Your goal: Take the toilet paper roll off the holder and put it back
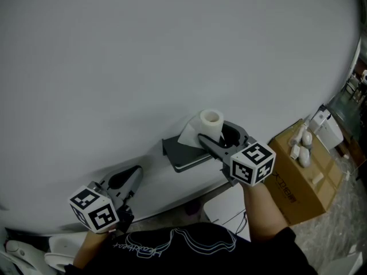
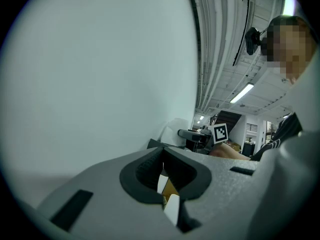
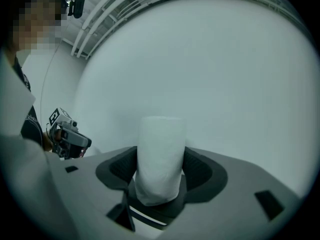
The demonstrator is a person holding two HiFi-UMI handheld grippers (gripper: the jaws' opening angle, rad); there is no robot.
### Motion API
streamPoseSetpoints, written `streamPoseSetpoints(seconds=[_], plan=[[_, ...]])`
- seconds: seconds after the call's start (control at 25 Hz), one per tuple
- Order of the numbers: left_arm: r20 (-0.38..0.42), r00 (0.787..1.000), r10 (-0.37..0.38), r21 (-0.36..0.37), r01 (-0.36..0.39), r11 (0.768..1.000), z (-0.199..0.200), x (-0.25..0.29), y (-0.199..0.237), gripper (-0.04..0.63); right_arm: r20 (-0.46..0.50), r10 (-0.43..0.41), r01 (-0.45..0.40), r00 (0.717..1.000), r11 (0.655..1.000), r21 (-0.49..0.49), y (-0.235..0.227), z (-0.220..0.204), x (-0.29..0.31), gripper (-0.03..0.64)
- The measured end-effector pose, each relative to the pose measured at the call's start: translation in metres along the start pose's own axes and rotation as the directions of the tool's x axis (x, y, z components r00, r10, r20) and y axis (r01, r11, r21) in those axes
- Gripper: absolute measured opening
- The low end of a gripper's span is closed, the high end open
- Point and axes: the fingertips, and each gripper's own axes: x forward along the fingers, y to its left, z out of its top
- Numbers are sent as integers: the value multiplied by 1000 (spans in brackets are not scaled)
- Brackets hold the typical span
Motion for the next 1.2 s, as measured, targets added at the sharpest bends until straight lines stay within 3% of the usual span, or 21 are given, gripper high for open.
streamPoseSetpoints(seconds=[0.28, 0.52, 0.72, 0.88, 1.04, 1.2], plan=[[3, 1000, 0, -1, 0, 1000, 0, -1, 1, 6, 2, -22, 22, 1000, 1000, 7, -2, -2, 0, 293], [1, 1000, -14, -10, 14, 1000, -4, -4, -4, 6, 64, -83, 81, 994, 996, 46, -6, 6, -12, 354], [0, 1000, -29, -17, 29, 999, -5, -12, -12, 6, 108, -111, 104, 988, 992, 70, 4, 16, -35, 358], [4, 999, -40, -29, 40, 999, -7, -22, -21, 6, 152, -112, 102, 982, 992, 74, 25, 26, -57, 290], [-4, 999, -51, -47, 51, 998, -15, -31, -29, 6, 192, -110, 82, 975, 986, 146, 44, 28, -81, 191], [-9, 997, -70, -64, 70, 995, -21, -38, -38, 6, 180, -109, 78, 978, 982, 170, 65, 16, -100, 129]])
